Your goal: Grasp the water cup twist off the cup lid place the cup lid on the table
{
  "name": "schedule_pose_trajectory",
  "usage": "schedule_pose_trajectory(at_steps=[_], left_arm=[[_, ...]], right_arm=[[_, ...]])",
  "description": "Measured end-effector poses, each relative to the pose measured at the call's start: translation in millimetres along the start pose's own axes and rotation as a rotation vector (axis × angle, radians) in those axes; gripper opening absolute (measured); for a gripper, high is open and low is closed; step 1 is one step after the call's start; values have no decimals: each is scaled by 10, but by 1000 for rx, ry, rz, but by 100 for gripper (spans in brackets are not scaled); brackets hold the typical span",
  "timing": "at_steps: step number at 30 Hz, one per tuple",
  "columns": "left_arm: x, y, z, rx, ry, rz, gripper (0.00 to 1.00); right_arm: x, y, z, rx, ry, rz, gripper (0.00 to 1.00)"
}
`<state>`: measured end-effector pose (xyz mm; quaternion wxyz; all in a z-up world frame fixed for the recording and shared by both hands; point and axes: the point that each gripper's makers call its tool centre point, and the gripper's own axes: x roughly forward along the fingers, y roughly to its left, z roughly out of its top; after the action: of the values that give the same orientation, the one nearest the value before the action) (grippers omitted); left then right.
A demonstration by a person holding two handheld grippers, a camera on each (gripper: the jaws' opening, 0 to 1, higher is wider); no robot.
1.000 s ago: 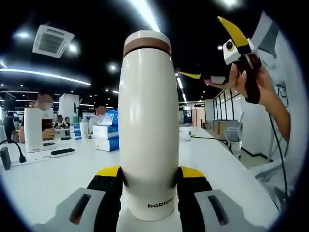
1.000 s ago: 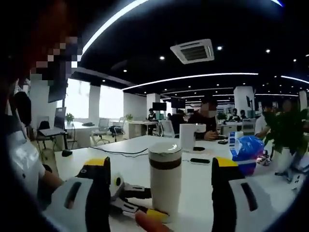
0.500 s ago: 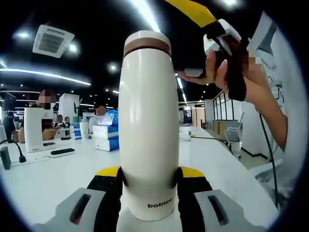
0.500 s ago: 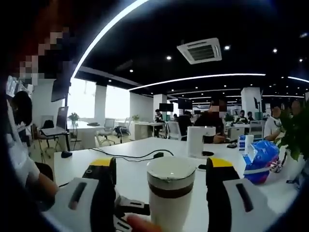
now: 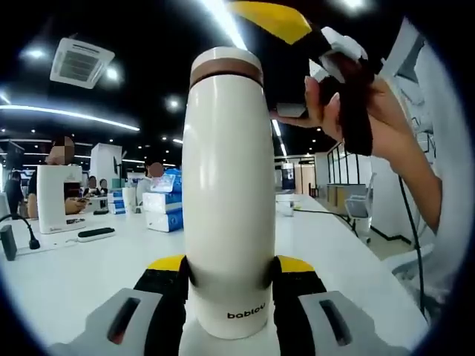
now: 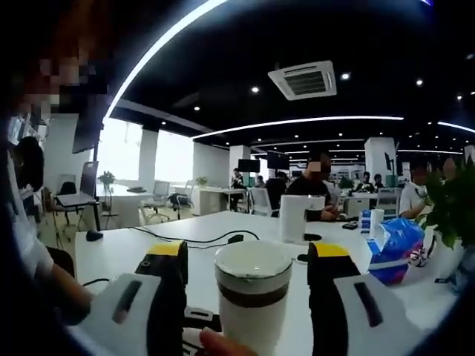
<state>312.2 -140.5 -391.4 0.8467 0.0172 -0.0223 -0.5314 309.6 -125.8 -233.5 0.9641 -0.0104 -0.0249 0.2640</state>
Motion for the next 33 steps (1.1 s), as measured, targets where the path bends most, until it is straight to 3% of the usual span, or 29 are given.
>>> schedule_pose_trajectory(at_steps=[5, 7, 9, 12, 17, 28, 33], left_arm=[[-3, -2, -4, 0, 0, 0, 46], [-4, -2, -4, 1, 0, 0, 46], [-4, -1, -4, 1, 0, 0, 46], [-6, -3, -4, 1, 0, 0, 46], [-7, -4, -5, 1, 0, 0, 46], [-7, 0, -3, 4, 0, -1, 46], [-10, 1, -3, 3, 1, -2, 46]], right_arm=[[78, -19, -143, -22, 66, -7, 59], [94, -10, -199, 16, 83, 8, 55], [94, -2, -171, 57, 63, 21, 55], [72, -16, -199, 51, 87, 17, 55], [34, -10, -73, 44, 47, 23, 50], [56, -42, -108, 43, 87, 24, 46], [54, -20, -115, 24, 101, 70, 46]])
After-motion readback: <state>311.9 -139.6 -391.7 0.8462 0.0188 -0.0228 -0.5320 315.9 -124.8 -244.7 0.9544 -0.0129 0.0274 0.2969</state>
